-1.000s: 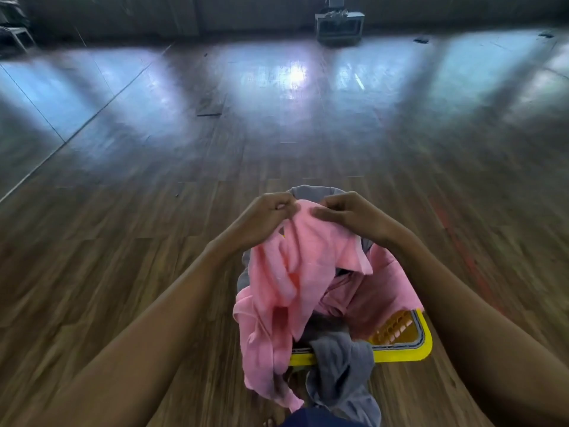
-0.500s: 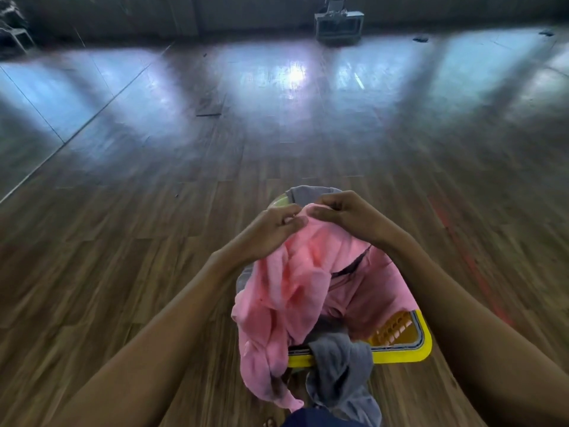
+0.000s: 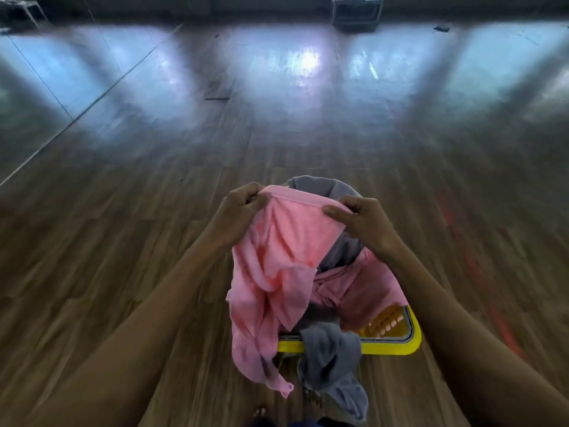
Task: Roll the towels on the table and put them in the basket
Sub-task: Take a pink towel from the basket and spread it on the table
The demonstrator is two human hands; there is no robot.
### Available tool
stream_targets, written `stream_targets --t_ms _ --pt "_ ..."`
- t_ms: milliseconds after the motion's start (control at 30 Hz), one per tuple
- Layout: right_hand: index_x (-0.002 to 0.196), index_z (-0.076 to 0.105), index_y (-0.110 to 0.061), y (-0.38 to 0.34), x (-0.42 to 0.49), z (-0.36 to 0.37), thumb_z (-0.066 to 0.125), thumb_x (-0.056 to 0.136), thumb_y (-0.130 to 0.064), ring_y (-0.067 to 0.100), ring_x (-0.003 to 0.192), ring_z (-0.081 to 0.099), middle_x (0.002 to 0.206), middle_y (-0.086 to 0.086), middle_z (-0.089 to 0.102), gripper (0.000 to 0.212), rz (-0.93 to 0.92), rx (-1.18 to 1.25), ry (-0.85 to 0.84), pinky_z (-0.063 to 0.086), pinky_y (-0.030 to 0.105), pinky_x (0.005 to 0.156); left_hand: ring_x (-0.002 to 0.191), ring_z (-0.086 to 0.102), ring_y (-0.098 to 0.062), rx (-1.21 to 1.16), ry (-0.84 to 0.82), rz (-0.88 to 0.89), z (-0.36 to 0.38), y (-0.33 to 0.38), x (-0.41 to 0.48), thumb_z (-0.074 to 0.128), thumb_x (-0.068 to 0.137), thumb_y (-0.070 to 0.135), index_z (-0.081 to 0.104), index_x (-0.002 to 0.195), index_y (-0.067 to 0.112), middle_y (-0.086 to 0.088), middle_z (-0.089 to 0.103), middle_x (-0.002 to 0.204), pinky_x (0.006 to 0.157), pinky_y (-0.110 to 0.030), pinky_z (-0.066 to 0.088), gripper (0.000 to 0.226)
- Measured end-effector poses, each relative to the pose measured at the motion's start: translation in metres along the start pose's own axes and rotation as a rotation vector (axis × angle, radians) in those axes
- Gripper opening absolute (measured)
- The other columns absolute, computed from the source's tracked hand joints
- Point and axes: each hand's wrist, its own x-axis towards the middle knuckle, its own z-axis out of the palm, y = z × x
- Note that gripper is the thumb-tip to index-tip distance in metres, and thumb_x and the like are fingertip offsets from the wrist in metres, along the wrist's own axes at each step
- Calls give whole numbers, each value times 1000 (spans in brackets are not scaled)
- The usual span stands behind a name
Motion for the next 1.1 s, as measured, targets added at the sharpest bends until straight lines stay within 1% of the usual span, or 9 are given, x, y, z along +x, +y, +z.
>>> stream_targets --t_ms 133,233,300,433,500,600,700,867,1100 --pt "90 77 -5 -4 -27 1 74 85 -23 -2 54 43 55 -18 56 19 -15 39 133 36 15 55 83 54 -15 -114 -9 -8 -7 10 -28 43 69 16 63 81 18 -1 62 81 79 -32 41 24" --pt "90 77 -5 -10 -59 1 71 87 -23 -2 56 44 58 -17 58 19 -18 65 172 37 17 55 83 55 -14 -86 -83 42 -8 13 -44 50 68 23 63 85 22 -1 62 84 77 -30 43 21" --pt "87 76 -3 -12 -84 2 69 88 -24 0 59 43 63 -13 55 21 -8 77 220 38 19 55 81 58 -7 -109 -141 82 -2 16 -53 59 69 23 64 85 23 8 67 82 78 -25 46 17" --pt "91 76 -5 -14 -145 2 67 90 -22 8 62 41 68 3 50 20 43 76 348 34 25 53 79 63 1 -164 -288 154 23 28 -78 63 83 -5 68 93 16 12 72 84 76 -15 48 24" --pt "92 75 -3 -17 -178 -2 66 91 -20 8 57 39 67 5 48 20 64 90 421 32 22 49 76 62 2 -196 -371 178 43 42 -96 60 84 -12 68 96 8 6 71 85 73 -12 47 24" --pt "89 75 -5 -25 -227 -18 65 92 -20 8 53 38 64 5 48 18 95 74 516 33 21 46 68 58 6 -200 -476 227 78 70 -115 61 82 -10 69 93 15 15 69 72 66 -10 44 28" --pt "85 74 -7 -34 -274 -36 63 93 -20 9 52 36 57 -4 48 18 111 56 587 30 20 45 76 62 -3 -218 -579 325 119 102 -130 63 77 1 70 93 18 9 70 81 73 -18 47 24" --pt "93 74 -1 -44 -340 -76 65 92 -19 17 53 32 60 10 44 20 112 52 761 27 26 45 72 61 2 -261 -755 396 193 159 -158 62 82 -10 70 93 17 15 69 73 70 -14 46 31" --pt "92 75 -6 -37 -411 -154 64 92 -19 17 51 25 62 12 35 17 63 98 960 22 27 45 69 62 4 -308 -913 464 298 230 -197 66 83 -4 71 93 14 17 68 68 66 -12 46 21"
